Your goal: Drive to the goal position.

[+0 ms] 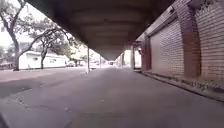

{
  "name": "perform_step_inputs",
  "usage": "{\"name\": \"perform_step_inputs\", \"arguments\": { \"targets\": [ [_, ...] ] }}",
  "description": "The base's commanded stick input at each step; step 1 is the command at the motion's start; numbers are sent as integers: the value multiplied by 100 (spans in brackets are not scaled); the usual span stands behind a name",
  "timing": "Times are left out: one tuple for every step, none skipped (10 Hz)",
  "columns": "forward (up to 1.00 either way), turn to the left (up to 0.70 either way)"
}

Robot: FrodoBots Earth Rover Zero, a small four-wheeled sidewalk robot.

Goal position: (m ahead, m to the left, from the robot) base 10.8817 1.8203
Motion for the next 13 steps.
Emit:
{"name": "perform_step_inputs", "arguments": {
  "targets": [
    [70,0],
    [70,0],
    [70,0],
    [70,0],
    [70,0],
    [70,0],
    [70,0],
    [70,0],
    [70,0],
    [70,0],
    [70,0],
    [70,0],
    [70,0]
  ]
}}
